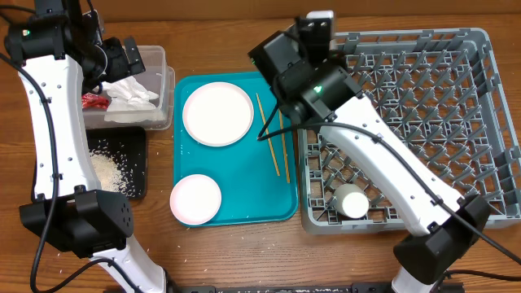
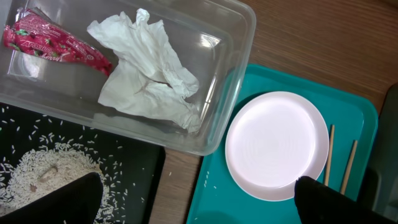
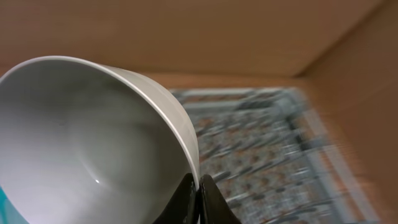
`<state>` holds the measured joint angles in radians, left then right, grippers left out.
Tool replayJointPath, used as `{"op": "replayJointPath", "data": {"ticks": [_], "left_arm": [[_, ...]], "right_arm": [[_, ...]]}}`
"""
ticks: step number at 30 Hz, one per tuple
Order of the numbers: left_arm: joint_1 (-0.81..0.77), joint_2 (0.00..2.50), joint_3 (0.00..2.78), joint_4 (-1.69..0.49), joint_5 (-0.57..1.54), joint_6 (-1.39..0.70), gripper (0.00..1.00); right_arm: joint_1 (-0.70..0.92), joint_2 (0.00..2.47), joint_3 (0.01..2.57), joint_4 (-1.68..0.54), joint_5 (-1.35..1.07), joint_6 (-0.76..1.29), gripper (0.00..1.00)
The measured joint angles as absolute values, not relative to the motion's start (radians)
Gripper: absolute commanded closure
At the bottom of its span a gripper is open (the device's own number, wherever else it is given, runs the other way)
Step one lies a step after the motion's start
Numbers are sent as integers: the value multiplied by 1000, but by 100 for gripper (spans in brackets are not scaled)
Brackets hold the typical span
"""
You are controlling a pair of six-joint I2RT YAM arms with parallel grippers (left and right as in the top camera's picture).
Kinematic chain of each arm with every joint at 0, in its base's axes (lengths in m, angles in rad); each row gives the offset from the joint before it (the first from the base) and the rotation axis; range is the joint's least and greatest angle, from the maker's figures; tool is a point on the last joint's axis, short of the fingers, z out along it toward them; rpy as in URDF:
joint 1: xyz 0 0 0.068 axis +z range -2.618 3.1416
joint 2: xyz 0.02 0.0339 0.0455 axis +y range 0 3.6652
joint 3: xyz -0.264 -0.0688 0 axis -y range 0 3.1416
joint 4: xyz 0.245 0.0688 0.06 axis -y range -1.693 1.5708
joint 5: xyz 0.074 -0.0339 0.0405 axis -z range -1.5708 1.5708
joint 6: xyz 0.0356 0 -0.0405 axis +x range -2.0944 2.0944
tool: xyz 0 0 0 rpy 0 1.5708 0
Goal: Sort waste into correct bins and load items into the dishwasher
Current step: 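Carry grey bowl into the rack's back corner, release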
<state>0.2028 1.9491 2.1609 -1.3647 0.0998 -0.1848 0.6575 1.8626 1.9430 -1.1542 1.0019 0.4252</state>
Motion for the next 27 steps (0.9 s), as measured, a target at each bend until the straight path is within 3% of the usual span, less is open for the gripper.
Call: {"op": "replayJointPath", "data": {"ticks": [11,27], "left_arm": [[203,1949,2161,-1365,100,-185,0],[203,1949,2161,-1365,100,-185,0]], "right_arm": [[441,1994,1935,-875,1129,186,96],[474,2176,1926,-925,1123,59,96]]}}
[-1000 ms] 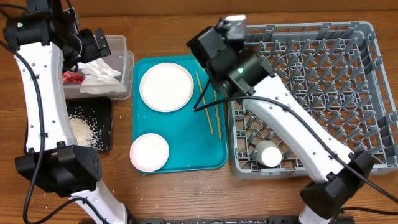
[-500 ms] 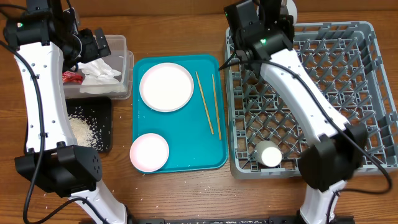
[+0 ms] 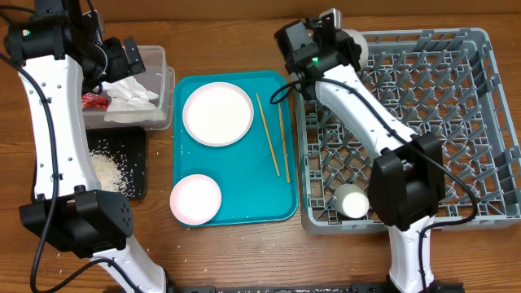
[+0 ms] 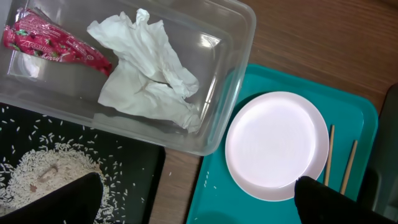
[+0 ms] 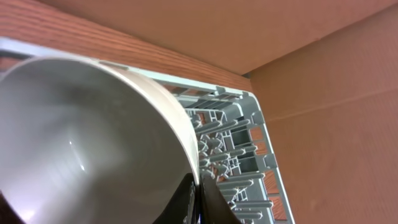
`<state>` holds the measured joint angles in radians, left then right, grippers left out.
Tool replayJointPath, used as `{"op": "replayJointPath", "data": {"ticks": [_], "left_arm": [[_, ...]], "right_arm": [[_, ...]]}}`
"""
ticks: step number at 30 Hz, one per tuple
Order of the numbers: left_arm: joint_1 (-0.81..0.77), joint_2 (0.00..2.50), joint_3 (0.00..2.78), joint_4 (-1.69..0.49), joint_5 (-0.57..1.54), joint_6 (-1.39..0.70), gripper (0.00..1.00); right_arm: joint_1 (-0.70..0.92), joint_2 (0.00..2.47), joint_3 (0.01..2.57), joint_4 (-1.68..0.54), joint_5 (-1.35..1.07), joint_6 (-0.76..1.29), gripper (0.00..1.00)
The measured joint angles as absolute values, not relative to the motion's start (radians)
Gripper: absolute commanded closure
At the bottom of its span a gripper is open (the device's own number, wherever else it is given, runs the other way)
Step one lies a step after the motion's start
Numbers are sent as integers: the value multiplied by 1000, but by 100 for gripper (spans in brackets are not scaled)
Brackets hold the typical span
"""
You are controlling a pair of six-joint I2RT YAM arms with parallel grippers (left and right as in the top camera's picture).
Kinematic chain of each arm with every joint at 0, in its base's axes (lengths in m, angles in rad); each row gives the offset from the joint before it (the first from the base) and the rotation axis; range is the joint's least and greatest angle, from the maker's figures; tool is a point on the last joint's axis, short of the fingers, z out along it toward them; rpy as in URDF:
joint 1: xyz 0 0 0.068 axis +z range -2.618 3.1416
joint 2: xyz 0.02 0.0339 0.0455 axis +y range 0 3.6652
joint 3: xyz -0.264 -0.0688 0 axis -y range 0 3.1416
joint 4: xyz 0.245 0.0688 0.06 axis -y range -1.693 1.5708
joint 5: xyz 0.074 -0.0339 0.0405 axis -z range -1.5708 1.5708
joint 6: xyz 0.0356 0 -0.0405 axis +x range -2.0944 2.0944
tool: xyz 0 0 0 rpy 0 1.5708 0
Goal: Sort waste into correct bins and load items into the dishwasher
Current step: 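Carry grey bowl into the rack's back corner, release, then move right gripper to the small pink plate and grasp its edge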
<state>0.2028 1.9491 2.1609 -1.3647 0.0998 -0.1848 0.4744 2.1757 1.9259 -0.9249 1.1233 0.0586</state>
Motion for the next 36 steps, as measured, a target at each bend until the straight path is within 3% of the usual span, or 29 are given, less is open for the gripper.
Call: {"op": "replayJointPath", "data": {"ticks": [9,12,13,16,20,28,36], "left_arm": [[203,1949,2161,-1365,100,-185,0],[203,1949,2161,-1365,100,-185,0],[203,1949,2161,-1365,100,-185,0],[203,1949,2161,-1364,100,-185,0],[203,1949,2161,-1365,100,-185,0],[203,1949,2161,-1365,100,-185,0],[203,1949,2161,-1365,100,-185,0]], "right_arm": [[544,2176,1926,-973,1062,64,95],[558,2176,1926,-994,1050,73,78],[567,2176,1926,-1011,1042,67,59],[590,2176,1925,-1021,1033,85,33],[638,2175,1925,-1031,997,112,20],[674,2074,1922,-1086,668,154,14],[670,1936,1912,-1065,-6,205,25]]}}
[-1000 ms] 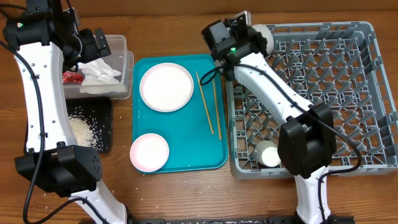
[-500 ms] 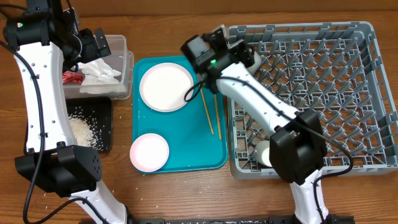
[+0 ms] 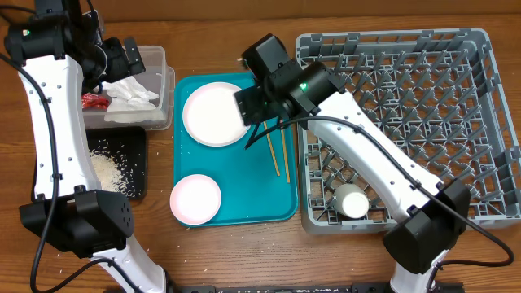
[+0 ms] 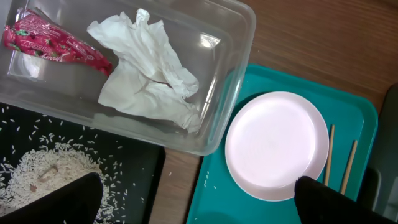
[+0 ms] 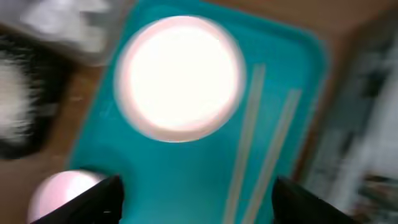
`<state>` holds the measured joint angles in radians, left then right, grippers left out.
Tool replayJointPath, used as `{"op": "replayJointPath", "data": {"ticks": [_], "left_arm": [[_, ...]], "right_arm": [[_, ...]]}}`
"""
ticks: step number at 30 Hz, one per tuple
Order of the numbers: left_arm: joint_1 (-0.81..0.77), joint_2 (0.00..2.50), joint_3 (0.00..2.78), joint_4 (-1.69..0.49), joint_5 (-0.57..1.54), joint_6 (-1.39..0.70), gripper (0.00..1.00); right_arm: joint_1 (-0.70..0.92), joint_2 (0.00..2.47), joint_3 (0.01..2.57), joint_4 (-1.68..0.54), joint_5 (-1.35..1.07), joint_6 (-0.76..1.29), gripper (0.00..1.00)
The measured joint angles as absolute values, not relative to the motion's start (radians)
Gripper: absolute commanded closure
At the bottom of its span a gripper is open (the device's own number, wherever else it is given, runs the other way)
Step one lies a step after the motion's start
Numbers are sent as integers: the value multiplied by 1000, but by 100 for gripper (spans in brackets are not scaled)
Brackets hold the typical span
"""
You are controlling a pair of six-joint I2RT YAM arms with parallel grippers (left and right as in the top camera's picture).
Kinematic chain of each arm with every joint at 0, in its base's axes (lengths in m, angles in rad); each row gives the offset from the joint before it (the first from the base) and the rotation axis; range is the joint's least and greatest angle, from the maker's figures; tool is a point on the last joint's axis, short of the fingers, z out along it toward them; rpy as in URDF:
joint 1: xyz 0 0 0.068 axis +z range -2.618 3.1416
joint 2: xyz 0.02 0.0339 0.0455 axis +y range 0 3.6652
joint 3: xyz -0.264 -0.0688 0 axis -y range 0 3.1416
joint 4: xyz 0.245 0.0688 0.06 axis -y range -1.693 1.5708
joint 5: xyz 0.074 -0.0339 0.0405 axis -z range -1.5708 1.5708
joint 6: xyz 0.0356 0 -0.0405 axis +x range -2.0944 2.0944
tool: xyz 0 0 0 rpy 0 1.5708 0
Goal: Sort waste into correct bins and load items into the dishwasher
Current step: 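Move right gripper to the small pink plate and grasp its edge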
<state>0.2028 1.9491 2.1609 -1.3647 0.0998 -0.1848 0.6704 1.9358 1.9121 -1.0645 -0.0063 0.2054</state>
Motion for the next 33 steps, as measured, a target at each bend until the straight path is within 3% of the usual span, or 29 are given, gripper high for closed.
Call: {"op": "replayJointPath", "data": {"ticks": [11,14,17,27,29,31,33], "left_arm": [[203,1949,2161,-1365,100,-185,0],[203,1949,2161,-1365,100,-185,0],[203,1949,2161,-1364,100,-185,0],[203,1949,2161,-1365,100,-185,0],[203,1949,2161,-1365,100,-185,0],[203,1949,2161,-1365,100,-185,0],[203,1949,2161,-1365,100,-185,0]], "right_arm": [[847,2112,1702,-935,-255,326,31],[884,2150,1697,-934,-264,336,42],[885,2155,1697,-927,-266,351,60],[872,2186,1698,-916,-283,368,75],[872,2186,1698,-915,-284,366,81],[872,2186,1698,-916,-285,369,94],[872,2186,1698,-923,-286,370,96]]}}
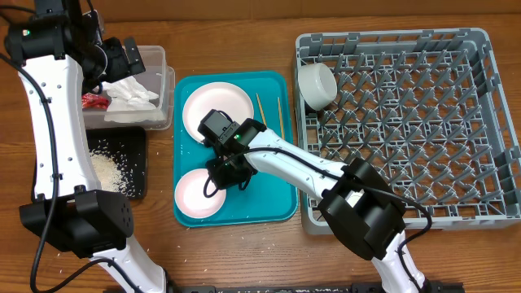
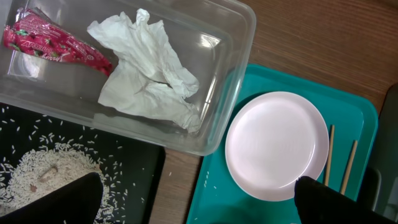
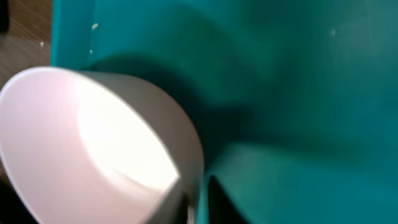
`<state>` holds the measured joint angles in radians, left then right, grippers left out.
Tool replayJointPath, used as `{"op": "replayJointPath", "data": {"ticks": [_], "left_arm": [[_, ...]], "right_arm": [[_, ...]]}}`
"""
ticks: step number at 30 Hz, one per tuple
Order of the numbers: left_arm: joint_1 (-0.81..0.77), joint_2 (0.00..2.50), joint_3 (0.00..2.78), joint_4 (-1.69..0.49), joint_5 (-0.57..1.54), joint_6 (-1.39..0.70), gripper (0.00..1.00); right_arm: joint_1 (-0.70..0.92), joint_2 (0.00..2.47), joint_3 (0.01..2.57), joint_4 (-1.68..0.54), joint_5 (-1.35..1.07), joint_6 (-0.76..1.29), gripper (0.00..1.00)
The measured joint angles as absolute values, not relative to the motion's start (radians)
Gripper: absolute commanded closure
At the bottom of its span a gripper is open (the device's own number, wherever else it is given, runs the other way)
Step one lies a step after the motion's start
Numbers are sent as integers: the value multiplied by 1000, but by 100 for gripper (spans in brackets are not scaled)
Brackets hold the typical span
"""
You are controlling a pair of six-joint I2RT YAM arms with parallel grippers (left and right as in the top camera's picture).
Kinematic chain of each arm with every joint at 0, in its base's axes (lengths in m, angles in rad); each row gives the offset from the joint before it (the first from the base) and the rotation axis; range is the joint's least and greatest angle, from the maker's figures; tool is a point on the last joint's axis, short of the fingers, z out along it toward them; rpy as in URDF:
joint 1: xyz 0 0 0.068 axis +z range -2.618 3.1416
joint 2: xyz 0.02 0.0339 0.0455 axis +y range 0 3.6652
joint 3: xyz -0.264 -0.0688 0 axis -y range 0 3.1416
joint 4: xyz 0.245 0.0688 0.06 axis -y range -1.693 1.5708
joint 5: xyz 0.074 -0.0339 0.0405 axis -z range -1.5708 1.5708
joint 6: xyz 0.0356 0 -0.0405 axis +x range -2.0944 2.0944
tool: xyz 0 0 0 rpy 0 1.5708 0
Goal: Sort waste into correct bins and load items into the dishwasher
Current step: 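Move right gripper to the small pink plate and grasp its edge, then carry pink plate into the dish rack with right gripper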
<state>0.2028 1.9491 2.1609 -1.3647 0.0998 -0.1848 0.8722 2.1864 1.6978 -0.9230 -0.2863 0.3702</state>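
A pink bowl [image 1: 195, 198] sits at the front left of the teal tray [image 1: 273, 203]. My right gripper [image 1: 221, 175] is down at its right rim. In the right wrist view the gripper [image 3: 198, 186] is shut with the pink bowl's [image 3: 93, 143] wall between its fingers. A white bowl [image 1: 317, 84] lies in the back left corner of the grey dish rack [image 1: 391, 37]. A white plate [image 2: 277, 146] and two chopsticks [image 2: 328, 162] lie on the tray. My left gripper [image 2: 199, 202] hangs open above the bins, holding nothing.
A clear bin [image 2: 230, 68] at the back left holds crumpled tissue [image 2: 146, 68] and a red wrapper [image 2: 53, 42]. A black tray [image 1: 110, 167] with spilled rice lies in front of it. My right arm crosses the tray from the rack's front.
My right gripper was open above the plate and chopsticks. Now it is low at the tray's front left, shut on the pink bowl's rim. The left arm has not moved.
My right gripper first held a white bowl by its rim above the tray's right edge, then at the rack's back left corner. Later it was open over the tray. Now the white bowl lies in the rack and the gripper holds the pink bowl's rim.
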Motion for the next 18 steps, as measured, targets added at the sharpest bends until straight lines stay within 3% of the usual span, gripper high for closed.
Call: {"op": "replayJointPath", "data": {"ticks": [9,18], "left_arm": [[203,1949,2161,-1365,100,-185,0],[203,1949,2161,-1365,100,-185,0]], "right_arm": [[836,2185,1802,-1079,-238,366,96],[618,1971,1942,-1343,188,462,96]]}}
